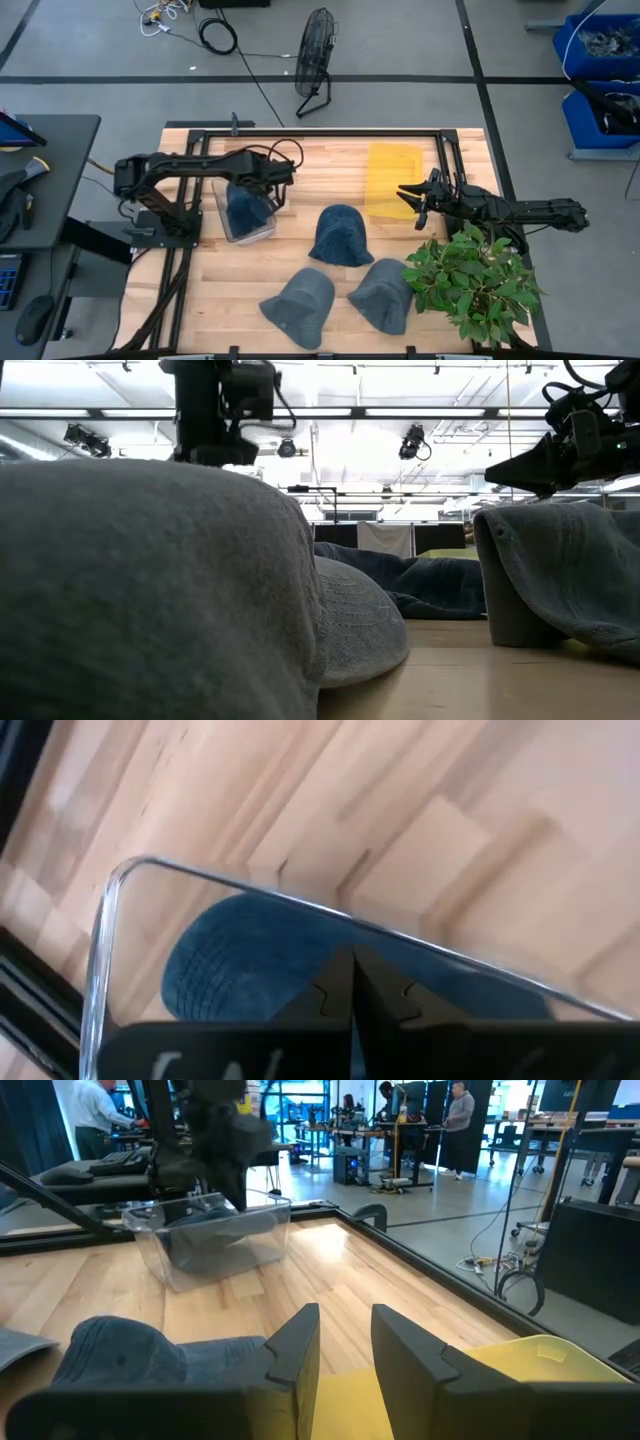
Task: Pick & Place hat
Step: Put the blue cap into the transparent bin
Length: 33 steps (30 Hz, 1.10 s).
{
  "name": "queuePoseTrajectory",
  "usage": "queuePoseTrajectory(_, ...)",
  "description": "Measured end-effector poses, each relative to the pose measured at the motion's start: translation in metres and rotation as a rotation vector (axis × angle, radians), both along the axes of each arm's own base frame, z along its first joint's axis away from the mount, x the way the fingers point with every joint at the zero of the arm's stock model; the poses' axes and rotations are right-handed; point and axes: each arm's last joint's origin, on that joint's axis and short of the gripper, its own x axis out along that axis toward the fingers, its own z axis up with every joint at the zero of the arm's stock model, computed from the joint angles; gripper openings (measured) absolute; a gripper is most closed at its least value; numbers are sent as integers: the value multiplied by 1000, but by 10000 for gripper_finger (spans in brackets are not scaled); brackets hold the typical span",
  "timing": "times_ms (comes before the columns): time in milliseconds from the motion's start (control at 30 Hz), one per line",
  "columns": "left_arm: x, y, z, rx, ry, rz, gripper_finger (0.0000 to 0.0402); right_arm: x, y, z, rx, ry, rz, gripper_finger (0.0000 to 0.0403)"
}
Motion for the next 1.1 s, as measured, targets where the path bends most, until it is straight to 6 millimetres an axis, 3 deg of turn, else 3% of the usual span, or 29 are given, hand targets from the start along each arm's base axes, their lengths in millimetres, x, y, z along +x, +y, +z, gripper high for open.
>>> queuePoseTrajectory(167, 5, -17, 23, 39, -117, -183, 3, 0, 0, 0, 0, 0, 0, 100)
queuePoseTrajectory(367, 27, -26, 29, 92, -294, -326, 16, 0, 0, 0, 0, 0, 0, 100)
queuePoseTrajectory(533, 49, -25, 20, -28, -429, -392, 62, 0, 0, 0, 29, -11, -2, 100)
queuePoseTrajectory(733, 76, -32, 1, -48, -512, -433, 121, 0, 0, 0, 47, -18, -3, 100)
queuePoseTrajectory(933, 103, -52, -30, -81, -564, -428, 150, 0, 0, 0, 49, -19, -2, 100)
queuePoseTrajectory(1100, 117, -76, -53, -118, -596, -433, 152, 0, 0, 0, 49, -18, -1, 100)
